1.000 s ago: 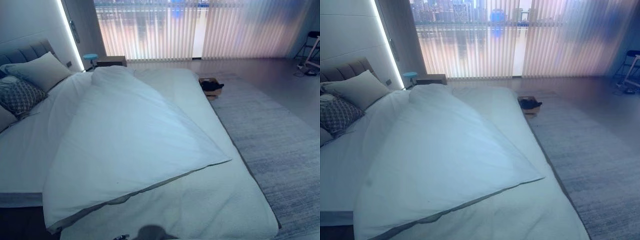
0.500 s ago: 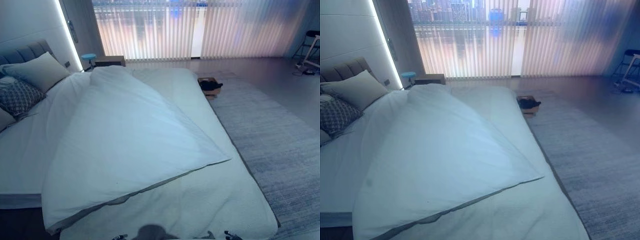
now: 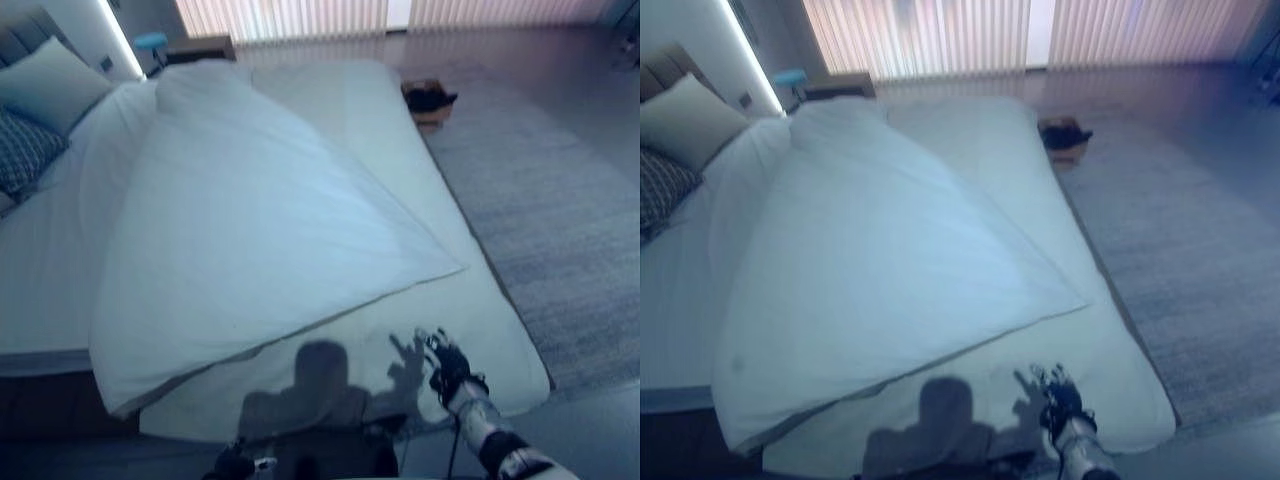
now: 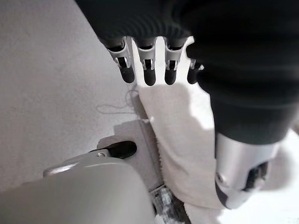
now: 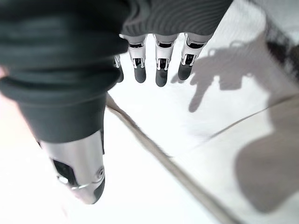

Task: Make the bed

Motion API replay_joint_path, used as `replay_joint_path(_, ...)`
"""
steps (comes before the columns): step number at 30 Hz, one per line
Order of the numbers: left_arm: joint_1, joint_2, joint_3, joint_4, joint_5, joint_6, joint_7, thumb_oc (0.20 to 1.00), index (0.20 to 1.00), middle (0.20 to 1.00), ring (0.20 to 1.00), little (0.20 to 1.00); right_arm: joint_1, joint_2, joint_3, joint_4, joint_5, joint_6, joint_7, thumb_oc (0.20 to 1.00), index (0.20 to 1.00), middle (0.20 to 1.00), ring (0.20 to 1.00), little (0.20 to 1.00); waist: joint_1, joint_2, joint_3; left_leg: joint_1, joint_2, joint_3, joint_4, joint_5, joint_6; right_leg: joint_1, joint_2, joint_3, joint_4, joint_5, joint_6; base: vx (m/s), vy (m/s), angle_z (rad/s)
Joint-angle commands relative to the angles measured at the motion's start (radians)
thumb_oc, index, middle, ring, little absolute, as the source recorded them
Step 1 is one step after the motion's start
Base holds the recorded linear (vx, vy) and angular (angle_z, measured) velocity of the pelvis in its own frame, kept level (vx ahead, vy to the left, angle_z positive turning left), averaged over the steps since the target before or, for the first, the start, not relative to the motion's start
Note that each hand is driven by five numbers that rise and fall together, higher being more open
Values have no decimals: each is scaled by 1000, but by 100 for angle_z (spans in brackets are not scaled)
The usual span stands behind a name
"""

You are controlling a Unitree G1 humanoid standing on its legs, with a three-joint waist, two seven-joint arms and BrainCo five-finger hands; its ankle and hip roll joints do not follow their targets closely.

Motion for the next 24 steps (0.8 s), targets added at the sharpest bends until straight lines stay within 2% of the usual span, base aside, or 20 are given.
replay_joint_path(1, -104, -22, -63, 14, -50, -29, 40, 1000, 1000, 1000, 1000, 1000, -171, 17, -66, -28, 141, -103, -64, 1000, 1000, 1000, 1000, 1000, 32, -53, 68, -54, -56, -1, 1, 11, 25, -28, -59, 1, 47, -29, 108, -29, 13, -8)
replay_joint_path(7, -139, -25, -107, -17, -78, -26, 52, 1000, 1000, 1000, 1000, 1000, -384, -49, -125, 140, 199, -107, -119, 1000, 1000, 1000, 1000, 1000, 55, -33, 113, -107, -55, -6, -26, 42, 21, -95, -54, 12, 43, -12, 107, 0, 4, -4)
replay_joint_path(11, -161, -42, -148, -68, -107, -29, 62, 1000, 1000, 1000, 1000, 1000, -515, -104, -159, 259, 231, -98, -160, 1000, 1000, 1000, 1000, 1000, 68, -7, 165, -161, -53, -21, -39, 68, 18, -160, -54, 11, 67, -15, 102, 1, -3, 0)
replay_joint_path(19, -201, -53, -198, -168, -146, -42, 80, 1000, 1000, 1000, 1000, 1000, -624, -163, -191, 314, 269, -111, -206, 1000, 1000, 1000, 1000, 1000, 74, 31, 235, -237, -54, -55, -38, 91, 13, -242, -60, -12, 112, -26, 95, -12, -22, 12)
replay_joint_path(24, -209, -43, -209, -215, -165, -49, 89, 1000, 1000, 1000, 1000, 1000, -665, -184, -168, 290, 262, -123, -214, 1000, 1000, 1000, 1000, 1000, 78, 31, 266, -283, -54, -63, -36, 103, 12, -282, -58, -16, 119, -17, 96, -10, -17, 9)
